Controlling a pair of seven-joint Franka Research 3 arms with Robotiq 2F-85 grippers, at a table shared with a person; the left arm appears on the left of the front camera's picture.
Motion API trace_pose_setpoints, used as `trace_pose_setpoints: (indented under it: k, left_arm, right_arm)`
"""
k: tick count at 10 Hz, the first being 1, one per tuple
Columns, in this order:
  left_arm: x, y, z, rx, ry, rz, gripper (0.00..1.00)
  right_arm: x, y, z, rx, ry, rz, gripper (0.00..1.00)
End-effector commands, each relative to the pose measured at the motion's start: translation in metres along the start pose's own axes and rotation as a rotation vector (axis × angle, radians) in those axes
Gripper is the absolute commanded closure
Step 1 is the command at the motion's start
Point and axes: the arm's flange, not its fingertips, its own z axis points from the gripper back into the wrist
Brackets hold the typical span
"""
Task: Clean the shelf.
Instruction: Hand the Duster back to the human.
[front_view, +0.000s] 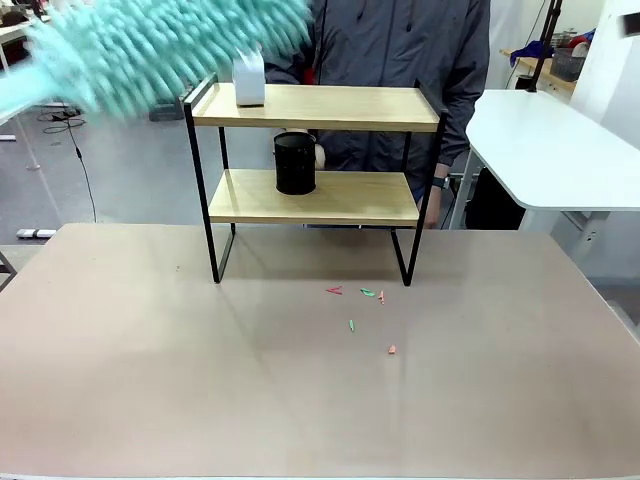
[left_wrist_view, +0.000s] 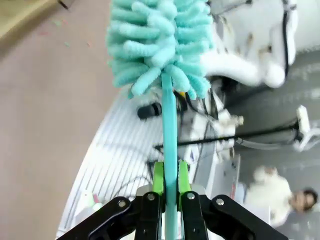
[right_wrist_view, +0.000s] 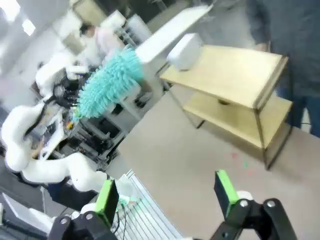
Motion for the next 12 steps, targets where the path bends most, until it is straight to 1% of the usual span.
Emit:
trace_pose_setpoints:
  k: [1, 2, 4, 5, 6, 7, 8, 9, 10, 11, 12]
  left_arm:
    - [0.047, 0.022, -0.036, -0.047, 0.568, -0.252, 0.88]
    - [0.000, 0.000, 0.000, 0.000, 0.000, 0.000, 0.88]
    - [0.000, 0.000, 0.000, 0.000, 0.000, 0.000, 0.88]
    - [0.026, 0.017, -0.032, -0.028, 0.129, -0.026, 0.88]
    - [0.037, 0.022, -0.043, -0.069, 0.322, -0.092, 0.88]
    - [0.052, 0.024, -0.051, -0.056, 0.466, -0.116, 0.88]
    - [0.067, 0.023, -0.063, -0.038, 0.584, -0.124, 0.88]
    - [0.084, 0.019, -0.079, -0.033, 0.670, -0.163, 0.88]
    - [0.097, 0.015, -0.092, -0.033, 0.731, -0.208, 0.88]
    - [0.110, 0.013, -0.105, -0.010, 0.767, -0.225, 0.88]
    - [0.123, 0.013, -0.116, -0.033, 0.793, -0.264, 0.88]
  right_arm:
    - [-0.047, 0.012, -0.024, 0.028, 0.137, 0.085, 0.00]
    - [0.000, 0.000, 0.000, 0.000, 0.000, 0.000, 0.00]
    - [0.000, 0.000, 0.000, 0.000, 0.000, 0.000, 0.00]
    - [-0.016, 0.009, -0.020, 0.021, 0.052, 0.015, 0.00]
    - [-0.003, 0.009, -0.040, 0.081, 0.153, 0.105, 0.00]
    - [0.014, 0.007, -0.057, 0.121, 0.201, 0.114, 0.00]
    - [0.028, 0.008, -0.074, 0.146, 0.257, 0.138, 0.00]
    - [0.036, 0.011, -0.096, 0.194, 0.319, 0.161, 0.00]
    - [0.035, 0.015, -0.120, 0.268, 0.392, 0.161, 0.00]
    - [0.028, 0.020, -0.144, 0.329, 0.472, 0.155, 0.00]
    - [0.018, 0.025, -0.166, 0.390, 0.559, 0.146, 0.00]
